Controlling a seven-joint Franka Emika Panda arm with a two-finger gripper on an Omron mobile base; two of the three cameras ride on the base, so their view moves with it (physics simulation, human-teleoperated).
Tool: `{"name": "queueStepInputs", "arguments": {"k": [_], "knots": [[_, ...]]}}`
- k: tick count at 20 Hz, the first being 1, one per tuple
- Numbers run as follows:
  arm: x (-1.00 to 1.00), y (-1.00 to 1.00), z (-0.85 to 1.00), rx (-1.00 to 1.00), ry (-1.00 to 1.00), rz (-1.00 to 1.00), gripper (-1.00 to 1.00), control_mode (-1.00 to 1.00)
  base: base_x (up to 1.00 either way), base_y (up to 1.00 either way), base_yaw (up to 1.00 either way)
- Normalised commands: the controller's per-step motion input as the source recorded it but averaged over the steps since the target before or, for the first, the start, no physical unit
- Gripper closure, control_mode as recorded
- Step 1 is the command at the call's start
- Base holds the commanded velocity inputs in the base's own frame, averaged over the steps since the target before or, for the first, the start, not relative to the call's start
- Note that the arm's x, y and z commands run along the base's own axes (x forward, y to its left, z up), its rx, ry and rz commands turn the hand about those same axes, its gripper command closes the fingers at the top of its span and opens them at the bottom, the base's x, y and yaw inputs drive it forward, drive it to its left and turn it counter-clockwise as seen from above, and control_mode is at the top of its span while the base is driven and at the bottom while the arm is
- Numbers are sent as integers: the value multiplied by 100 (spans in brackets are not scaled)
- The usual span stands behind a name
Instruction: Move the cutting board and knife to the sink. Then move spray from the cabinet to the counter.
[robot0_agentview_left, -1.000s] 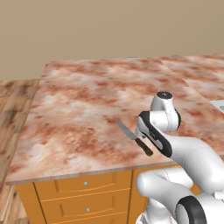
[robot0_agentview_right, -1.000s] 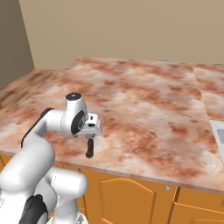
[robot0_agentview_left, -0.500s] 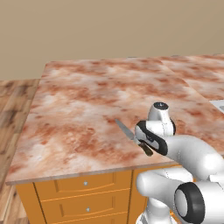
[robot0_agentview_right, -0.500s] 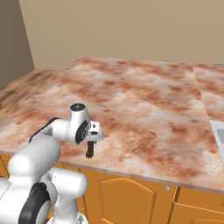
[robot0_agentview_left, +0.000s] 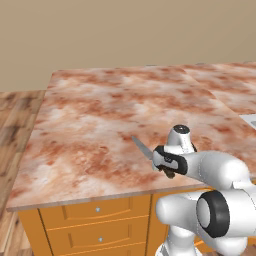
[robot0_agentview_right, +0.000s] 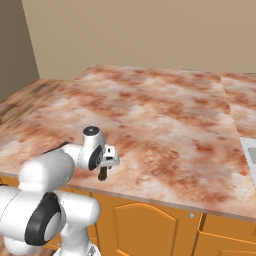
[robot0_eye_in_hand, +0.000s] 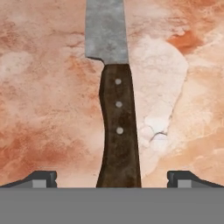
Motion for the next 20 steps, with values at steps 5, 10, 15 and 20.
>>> {"name": "queueStepInputs", "arguments": {"k": [5,10,15,20], "knots": [[24,0,-18,2,0,0,-100,-100,0,0,0],[8,0,-9,1,0,0,-100,-100,0,0,0],[3,0,-21,0,0,0,-100,-100,0,0,0],[3,0,-28,0,0,0,-100,-100,0,0,0]]}}
